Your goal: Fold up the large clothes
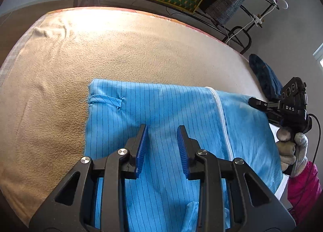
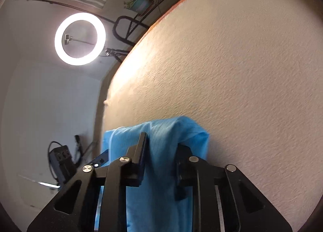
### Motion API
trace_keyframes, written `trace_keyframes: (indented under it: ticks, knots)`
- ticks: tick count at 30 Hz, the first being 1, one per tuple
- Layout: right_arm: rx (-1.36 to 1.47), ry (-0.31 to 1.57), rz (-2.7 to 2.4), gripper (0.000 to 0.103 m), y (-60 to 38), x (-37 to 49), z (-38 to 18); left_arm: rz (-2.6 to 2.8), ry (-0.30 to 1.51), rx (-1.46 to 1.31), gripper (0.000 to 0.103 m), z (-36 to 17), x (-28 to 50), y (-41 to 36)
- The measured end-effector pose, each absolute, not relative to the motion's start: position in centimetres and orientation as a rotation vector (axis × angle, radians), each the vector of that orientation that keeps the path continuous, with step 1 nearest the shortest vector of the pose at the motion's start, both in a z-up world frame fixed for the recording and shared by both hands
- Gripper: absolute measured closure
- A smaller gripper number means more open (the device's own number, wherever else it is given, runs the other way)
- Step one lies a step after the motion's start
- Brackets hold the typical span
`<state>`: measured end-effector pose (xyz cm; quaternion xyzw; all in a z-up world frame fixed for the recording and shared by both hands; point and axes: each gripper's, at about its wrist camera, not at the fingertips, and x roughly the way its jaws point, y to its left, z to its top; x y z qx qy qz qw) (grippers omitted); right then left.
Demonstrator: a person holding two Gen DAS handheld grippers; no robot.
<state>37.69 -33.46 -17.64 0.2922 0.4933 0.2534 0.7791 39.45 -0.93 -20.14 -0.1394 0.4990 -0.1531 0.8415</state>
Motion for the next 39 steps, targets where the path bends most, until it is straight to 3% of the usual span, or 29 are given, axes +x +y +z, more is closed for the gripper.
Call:
trace_keyframes:
  ticks: [6,9,13,19,26,34,39]
  knots:
    - [0.314,0.964,0.278,0.084,-35.6,36.2,-15.0,-0.309,1.02,-0.291,0.074,-18.4,39.3,-0.5]
    - [0.288,0.873,0.289,0.082,-35.4,34.6,-11.8,-0.279,0.953,-0.281,0.074,-17.0,39.3,0.1]
    - [0.142,0.816,0.438,0.08,-29.2,32.9,-9.3,-0.239,0.924,-0.268,0.074,-17.2,39.8,0.5]
    - [-0.105,0.924,0.469,0.08,-23.7,33.6,-13.7,-0.225,1.01,-0.196,0.074,-20.8,40.4,-0.7]
    - [-0.062,0.97,0.443,0.08,-26.3,33.5,-15.5,-0.208,1.013,-0.167,0.073,-20.7,39.9,-0.7]
    - [0.041,0.915,0.53,0.077,-28.1,27.9,-9.2,-0.315,0.906,-0.206,0.073,-14.2,33.5,-0.6]
    - [0.112,0.917,0.596,0.076,-28.7,21.8,-8.2,-0.415,0.917,-0.175,0.073,-12.2,29.2,-2.4]
